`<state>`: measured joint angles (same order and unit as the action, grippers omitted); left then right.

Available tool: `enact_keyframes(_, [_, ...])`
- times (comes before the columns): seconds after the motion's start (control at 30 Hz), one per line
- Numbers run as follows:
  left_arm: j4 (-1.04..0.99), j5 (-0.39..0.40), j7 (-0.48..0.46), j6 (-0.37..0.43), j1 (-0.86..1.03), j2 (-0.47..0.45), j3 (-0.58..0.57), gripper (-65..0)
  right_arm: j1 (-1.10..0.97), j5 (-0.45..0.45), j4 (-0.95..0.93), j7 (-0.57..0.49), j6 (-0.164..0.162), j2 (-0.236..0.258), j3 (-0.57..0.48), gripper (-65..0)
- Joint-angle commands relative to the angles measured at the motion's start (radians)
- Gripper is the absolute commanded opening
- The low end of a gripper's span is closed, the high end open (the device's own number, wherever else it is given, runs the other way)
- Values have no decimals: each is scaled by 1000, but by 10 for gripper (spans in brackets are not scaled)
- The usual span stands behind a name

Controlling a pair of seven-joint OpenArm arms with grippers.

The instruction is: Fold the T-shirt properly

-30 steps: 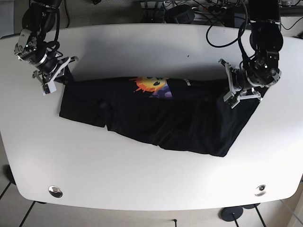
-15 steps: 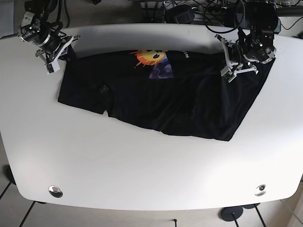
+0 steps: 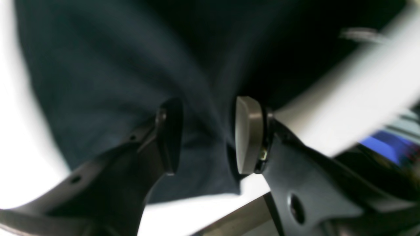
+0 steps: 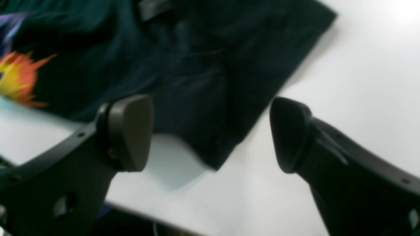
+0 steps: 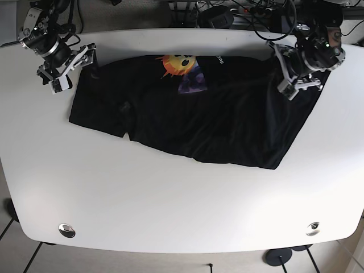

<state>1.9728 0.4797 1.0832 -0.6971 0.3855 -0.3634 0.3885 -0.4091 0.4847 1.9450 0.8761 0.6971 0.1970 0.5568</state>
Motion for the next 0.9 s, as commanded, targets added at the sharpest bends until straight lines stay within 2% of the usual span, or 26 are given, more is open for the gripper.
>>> enact_keyframes(0.03, [15, 52, 24, -1, -4, -9, 79, -422, 55, 24, 15, -28, 1, 14, 4, -117])
enact_keyframes(0.17, [-11, 90, 55, -1, -7, -9, 249, -422, 177, 16, -19, -27, 1, 25, -60, -117])
enact_keyframes(0.27, [-19, 172, 59, -1, -6, -12, 382, -421, 290, 16, -121, -27, 1, 38, -136, -117])
enact_keyframes(0.33, [-20, 184, 59, -1, -4, -7, 439, -421, 362, 16, -204, -27, 1, 46, -200, -117])
enact_keyframes(0.5, [-178, 150, 55, -1, -6, -7, 542, -424, 551, 18, -480, -27, 1, 38, -340, -117])
enact_keyframes(0.67, [-323, 150, 53, -1, -6, -7, 628, -422, 654, 24, -678, -33, 1, 22, -423, -117])
enact_keyframes(0.9, [-335, 150, 51, -1, -6, -7, 633, -422, 724, 16, -838, -34, 1, -29, -427, -117])
